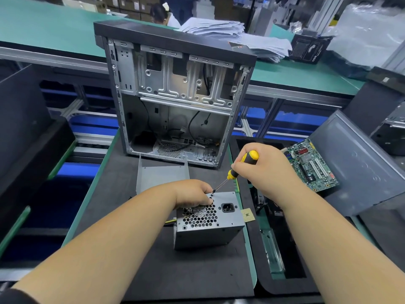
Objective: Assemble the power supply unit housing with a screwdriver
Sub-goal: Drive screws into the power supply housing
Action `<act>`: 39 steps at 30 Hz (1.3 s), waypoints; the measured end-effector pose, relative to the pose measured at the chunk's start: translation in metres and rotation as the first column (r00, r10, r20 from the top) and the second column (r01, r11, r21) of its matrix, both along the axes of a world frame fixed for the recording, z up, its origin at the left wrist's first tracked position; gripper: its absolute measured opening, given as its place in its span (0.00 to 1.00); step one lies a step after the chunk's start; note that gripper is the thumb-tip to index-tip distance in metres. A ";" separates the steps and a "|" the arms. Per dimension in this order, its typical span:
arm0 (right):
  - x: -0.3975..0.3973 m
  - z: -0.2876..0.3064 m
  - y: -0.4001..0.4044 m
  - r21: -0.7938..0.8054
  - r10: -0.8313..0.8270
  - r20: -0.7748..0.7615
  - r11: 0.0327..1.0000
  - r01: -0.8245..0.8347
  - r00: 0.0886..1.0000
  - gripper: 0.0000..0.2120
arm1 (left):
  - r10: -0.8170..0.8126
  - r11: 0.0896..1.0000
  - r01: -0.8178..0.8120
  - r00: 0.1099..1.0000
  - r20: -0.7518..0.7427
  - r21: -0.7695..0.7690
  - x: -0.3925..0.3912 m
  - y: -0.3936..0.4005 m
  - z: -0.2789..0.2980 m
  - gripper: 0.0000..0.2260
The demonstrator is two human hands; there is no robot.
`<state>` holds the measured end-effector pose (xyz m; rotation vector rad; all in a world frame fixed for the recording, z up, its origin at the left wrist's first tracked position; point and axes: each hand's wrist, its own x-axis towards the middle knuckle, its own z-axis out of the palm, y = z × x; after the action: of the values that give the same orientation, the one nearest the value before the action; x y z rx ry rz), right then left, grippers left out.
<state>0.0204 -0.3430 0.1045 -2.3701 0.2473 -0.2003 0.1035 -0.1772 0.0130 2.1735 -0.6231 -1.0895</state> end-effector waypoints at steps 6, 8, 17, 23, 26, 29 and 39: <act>0.000 0.001 0.000 -0.015 -0.004 -0.020 1.000 0.004 1.000 0.05 | -0.039 0.999 0.039 0.998 0.040 0.004 0.001 0.000 0.002 0.05; 0.002 0.002 0.001 -0.032 -0.005 -0.028 0.999 0.004 1.000 0.05 | -0.032 0.999 0.032 0.999 0.034 0.011 0.001 0.000 0.002 0.09; 0.003 0.003 0.002 -0.034 -0.017 -0.040 0.999 0.015 0.999 0.05 | -0.070 0.996 0.068 0.996 0.048 0.055 -0.002 0.001 0.011 0.15; 0.005 0.004 0.005 -0.055 -0.019 -0.051 0.998 0.016 0.999 0.05 | -0.063 0.997 0.061 0.996 0.061 0.036 -0.001 0.002 0.008 0.12; 0.006 0.003 0.006 -0.062 -0.012 -0.067 0.998 0.008 0.998 0.05 | -0.058 0.998 0.055 0.996 0.071 0.038 -0.002 0.002 0.009 0.13; 0.008 0.003 0.009 -0.082 0.005 -0.091 0.997 -0.013 0.996 0.04 | -0.052 0.999 0.051 0.996 0.071 0.019 -0.001 0.002 0.006 0.09; 0.021 0.039 0.021 -0.307 0.165 -0.284 0.918 -0.252 0.945 0.08 | -0.017 0.999 0.018 1.000 0.019 -0.049 0.001 0.004 0.001 0.06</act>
<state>0.0417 -0.3221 0.1433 -2.7456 0.0776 0.1801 0.1047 -0.1737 0.0139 2.1421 -0.6712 -1.0537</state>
